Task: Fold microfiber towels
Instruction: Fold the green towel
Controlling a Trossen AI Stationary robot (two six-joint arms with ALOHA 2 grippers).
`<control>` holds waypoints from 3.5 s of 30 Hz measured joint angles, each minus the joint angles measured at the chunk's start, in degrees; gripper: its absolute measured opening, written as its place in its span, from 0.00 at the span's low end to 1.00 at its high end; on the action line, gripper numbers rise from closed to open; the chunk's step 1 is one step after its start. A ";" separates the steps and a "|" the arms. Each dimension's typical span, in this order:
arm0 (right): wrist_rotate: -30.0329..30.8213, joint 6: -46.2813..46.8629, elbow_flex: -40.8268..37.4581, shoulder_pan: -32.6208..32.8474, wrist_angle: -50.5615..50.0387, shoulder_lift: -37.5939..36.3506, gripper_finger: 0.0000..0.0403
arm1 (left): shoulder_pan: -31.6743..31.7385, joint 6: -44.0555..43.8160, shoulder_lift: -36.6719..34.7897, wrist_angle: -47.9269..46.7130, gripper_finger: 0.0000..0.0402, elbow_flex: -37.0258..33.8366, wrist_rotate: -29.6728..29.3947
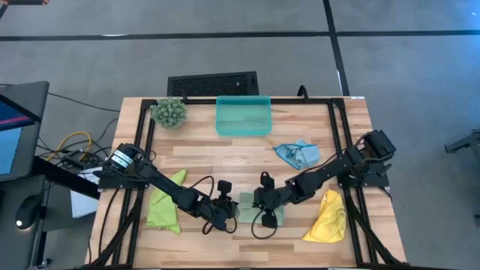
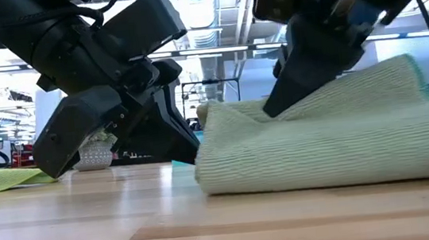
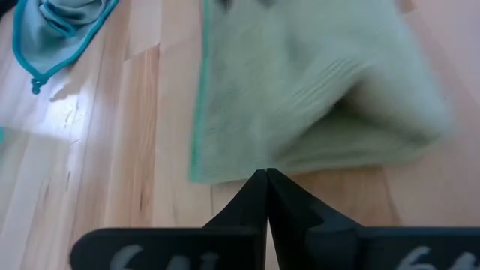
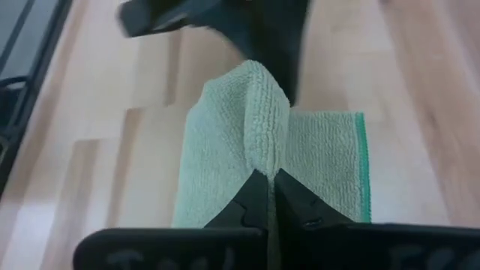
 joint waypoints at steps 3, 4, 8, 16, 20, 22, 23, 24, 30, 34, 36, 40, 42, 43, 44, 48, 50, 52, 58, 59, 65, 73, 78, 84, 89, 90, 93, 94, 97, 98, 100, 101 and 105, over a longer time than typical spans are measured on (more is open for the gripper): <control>-0.12 1.12 -0.99 -1.00 0.32 0.00 0.05 | 0.00 -0.04 0.00 0.13 0.00 0.00 0.03; -0.16 1.57 -1.28 -1.35 0.34 0.00 0.05 | 0.00 -0.04 0.00 0.19 0.00 0.00 0.03; -0.15 1.94 -2.67 -1.85 0.83 0.00 0.07 | -0.04 -0.26 0.00 0.26 0.00 0.00 0.05; -0.13 1.89 -2.80 -1.78 0.74 0.00 0.08 | -0.07 -0.70 0.00 0.27 0.00 0.00 0.05; -0.10 1.91 -2.85 -1.21 0.51 -1.07 0.06 | -0.07 -0.70 0.00 0.28 0.00 0.00 0.05; -0.12 1.91 -2.85 -0.68 0.51 -2.10 0.06 | -0.07 -0.70 0.00 0.27 0.00 0.00 0.05; 0.04 1.91 -2.85 -0.42 0.37 -2.45 0.06 | -0.07 -0.70 0.00 0.26 0.00 0.00 0.07; 0.61 1.91 -2.85 -0.22 0.22 -2.76 0.06 | -0.07 -0.70 0.00 0.27 0.00 0.00 0.07; 8.00 5.11 -2.85 0.76 -5.01 -5.23 0.07 | -0.07 -0.86 0.00 0.26 0.00 0.00 0.07; 12.84 8.85 -2.85 0.73 -9.65 -5.62 0.06 | -0.07 -0.90 0.00 0.26 0.00 0.00 0.09; 13.46 9.77 -2.85 0.52 -10.47 -5.42 0.06 | -0.07 -0.90 0.00 0.26 0.00 0.00 0.09; 13.20 8.47 -2.95 0.16 -9.57 -4.43 0.08 | -0.09 -0.98 0.00 0.22 0.00 0.00 0.07; 13.19 7.55 -2.79 0.69 -7.90 -4.56 0.08 | -0.09 -1.70 0.00 -0.66 0.00 0.02 -0.78; 13.17 6.94 -2.81 1.29 -7.85 -4.78 0.07 | -0.09 -2.32 0.00 -1.95 0.00 0.02 -2.82; 13.10 6.47 -2.87 2.03 -7.91 -5.16 0.07 | -0.14 -3.03 0.00 -4.13 0.00 0.04 -6.09; 10.22 1.62 -2.81 5.38 -4.70 -5.49 0.04 | -0.75 -7.64 -2.11 -14.75 0.00 -0.02 -18.81; 8.30 -1.19 -2.83 7.37 -2.88 -5.44 0.05 | -0.79 -9.44 -3.80 -16.03 0.00 0.00 -19.69; 7.77 -2.82 -2.83 9.13 -1.60 -5.44 0.06 | -0.81 -8.94 -4.55 -14.06 0.00 0.00 -16.95; 7.62 -5.99 -2.83 12.35 2.07 -5.42 0.07 | -0.51 1.69 -1.77 6.12 0.00 0.11 -0.52; 7.45 -6.91 -2.83 12.63 2.75 -5.42 0.07 | -0.43 3.00 -0.55 9.82 0.00 0.04 1.60; 7.18 -7.18 -2.80 13.08 4.89 -5.40 0.06 | 0.77 2.95 5.66 24.55 0.00 0.11 4.30; 7.20 -6.12 -2.80 13.07 4.34 -5.40 0.07 | 2.25 3.70 8.27 26.52 0.00 0.14 24.01; 10.65 2.66 -2.80 12.93 2.22 -5.40 0.05 | 2.27 5.08 8.55 26.25 0.00 0.10 24.69; 12.17 4.01 -2.56 10.25 2.16 -5.40 0.06 | 2.06 5.90 8.54 26.41 0.00 0.09 23.59; 11.92 5.35 -2.52 8.68 1.82 -5.40 0.05 | 0.25 7.93 3.11 19.57 0.00 0.07 13.99; 11.79 5.37 -2.52 8.57 1.82 -5.40 0.05 | -0.15 8.05 1.67 17.02 0.00 0.11 11.79; 9.36 5.41 -2.52 8.08 1.80 -5.40 0.05 | -1.12 7.42 -1.64 9.28 0.00 0.11 5.43; 8.42 5.41 -2.52 7.88 1.82 -5.40 0.06 | -1.24 6.98 -2.14 7.55 0.00 0.11 3.30; 7.16 5.41 -2.52 7.31 1.82 -5.40 0.05 | -1.38 5.48 -1.87 4.17 0.00 0.08 -1.60; 7.08 5.41 -2.51 7.24 1.82 -5.40 0.05 | -1.13 4.96 -1.24 4.10 0.00 0.07 -1.80; 6.33 5.39 -2.50 6.95 1.86 -5.40 0.05 | -0.70 4.54 0.25 3.94 0.00 0.07 -1.22; 5.65 5.39 -2.50 6.75 1.93 -5.40 0.05 | -0.52 4.46 0.98 4.01 0.00 0.06 -0.53; 2.09 5.14 -2.50 5.25 2.02 -5.40 0.06 | 0.20 4.42 4.35 6.07 0.00 0.04 -0.55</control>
